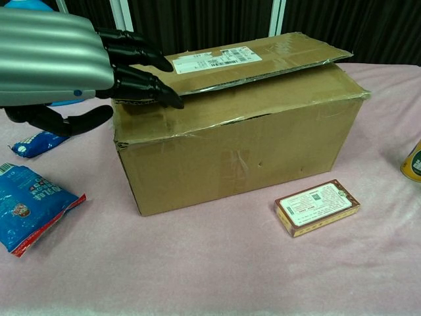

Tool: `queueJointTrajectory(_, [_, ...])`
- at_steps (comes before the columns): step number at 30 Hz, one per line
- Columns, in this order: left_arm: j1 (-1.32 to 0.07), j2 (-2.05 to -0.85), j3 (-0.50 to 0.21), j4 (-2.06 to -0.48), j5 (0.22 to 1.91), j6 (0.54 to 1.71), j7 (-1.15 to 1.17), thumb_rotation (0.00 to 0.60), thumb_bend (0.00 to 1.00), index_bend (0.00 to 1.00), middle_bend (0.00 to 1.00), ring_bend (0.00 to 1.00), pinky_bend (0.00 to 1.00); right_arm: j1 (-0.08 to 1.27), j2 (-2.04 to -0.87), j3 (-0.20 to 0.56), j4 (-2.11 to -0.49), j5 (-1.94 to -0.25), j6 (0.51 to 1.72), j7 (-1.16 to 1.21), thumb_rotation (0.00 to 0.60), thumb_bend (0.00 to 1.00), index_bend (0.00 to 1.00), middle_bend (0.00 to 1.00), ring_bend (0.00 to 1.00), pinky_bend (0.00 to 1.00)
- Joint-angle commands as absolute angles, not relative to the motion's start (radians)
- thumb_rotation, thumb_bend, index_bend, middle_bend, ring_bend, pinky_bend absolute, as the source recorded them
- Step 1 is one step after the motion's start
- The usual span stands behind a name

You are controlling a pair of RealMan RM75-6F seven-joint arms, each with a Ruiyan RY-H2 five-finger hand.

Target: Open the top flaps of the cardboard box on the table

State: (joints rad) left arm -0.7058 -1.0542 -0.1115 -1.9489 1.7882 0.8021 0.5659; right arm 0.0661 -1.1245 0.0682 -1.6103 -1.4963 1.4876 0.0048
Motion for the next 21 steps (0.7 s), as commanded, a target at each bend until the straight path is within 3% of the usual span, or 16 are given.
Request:
queueJointTrajectory(1, [-0.710,-1.062,-0.104,-1.943,1.781,0.793,0.578,0.600,0.72,0.11,0.22,0.00,0.02,0.066,-1.124,0.068,-1.610,-1.497,1.488,0.005,0.600,0.32,0.00,0.00,0.00,0.21])
queueJointTrajectory(11, [-0.716,-1.083,-0.093,-1.916,1.771,0.803,0.615,0.600,0.73,0.12,0.31,0.00,0.02,0.066,-1.125,0.067,-1.611,-1.498,1.487,0.002,0.600,0.32,0.00,0.00,0.00,0.21])
queueJointTrajectory(21, [-0.705,-1.080,-0.119,-1.897,1.785,0.886,0.691,0.600,0.73,0.12,0.35,0.00,0.02,0.065,-1.125,0.065,-1.612,-1.500,1.488,0.001,0.600,0.33,0.00,0.00,0.00,0.21])
